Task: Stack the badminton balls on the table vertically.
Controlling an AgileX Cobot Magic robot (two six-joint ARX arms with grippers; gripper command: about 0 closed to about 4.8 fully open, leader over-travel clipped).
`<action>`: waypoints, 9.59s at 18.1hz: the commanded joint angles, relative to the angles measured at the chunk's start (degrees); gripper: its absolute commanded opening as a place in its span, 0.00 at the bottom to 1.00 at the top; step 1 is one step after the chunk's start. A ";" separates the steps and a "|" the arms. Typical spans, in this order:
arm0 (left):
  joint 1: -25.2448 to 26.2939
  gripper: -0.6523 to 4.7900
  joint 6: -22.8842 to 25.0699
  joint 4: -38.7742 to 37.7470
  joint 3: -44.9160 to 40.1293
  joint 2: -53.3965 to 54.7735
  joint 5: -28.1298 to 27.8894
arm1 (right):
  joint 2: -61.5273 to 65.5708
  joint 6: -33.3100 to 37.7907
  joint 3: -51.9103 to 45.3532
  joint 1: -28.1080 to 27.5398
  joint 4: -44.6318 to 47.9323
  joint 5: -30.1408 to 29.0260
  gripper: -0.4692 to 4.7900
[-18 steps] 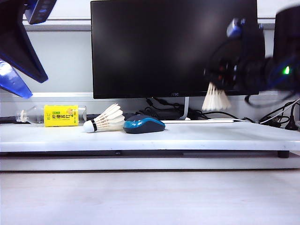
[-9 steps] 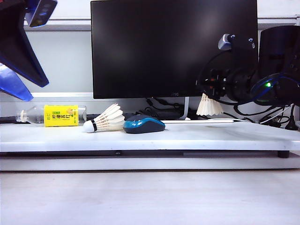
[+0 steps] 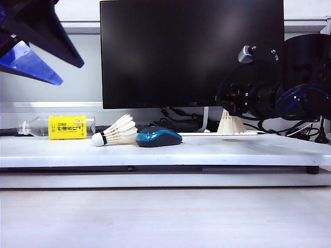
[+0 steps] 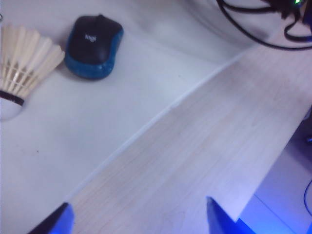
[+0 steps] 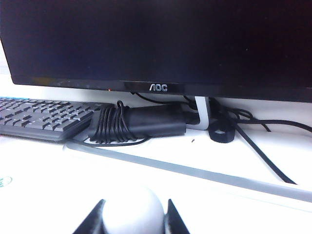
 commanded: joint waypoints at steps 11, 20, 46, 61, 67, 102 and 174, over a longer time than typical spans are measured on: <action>-0.07 0.79 -0.33 0.98 0.09 -0.09 0.35 | -0.22 -0.11 0.17 0.04 0.68 -0.09 0.42; -0.02 0.79 12.11 12.48 0.09 0.07 -2.69 | -4.42 2.89 0.11 0.04 4.98 -6.69 0.42; 7.96 0.79 23.91 37.38 0.26 29.57 -0.59 | -50.66 7.30 -0.04 1.77 -60.13 -34.14 0.53; 11.54 0.79 23.26 38.58 4.48 35.08 11.15 | -50.69 4.13 -0.04 1.86 -72.94 -41.94 0.49; 11.32 0.79 23.47 38.12 8.41 40.13 12.83 | -50.69 4.13 -0.04 1.86 -73.05 -41.92 0.49; 10.82 0.38 13.33 35.78 8.41 42.58 9.97 | -50.69 3.98 -0.04 1.86 -76.76 -41.94 0.49; -5.03 0.69 -37.70 31.80 8.72 37.27 -56.68 | -50.73 2.99 -0.04 1.84 -80.65 -45.40 0.49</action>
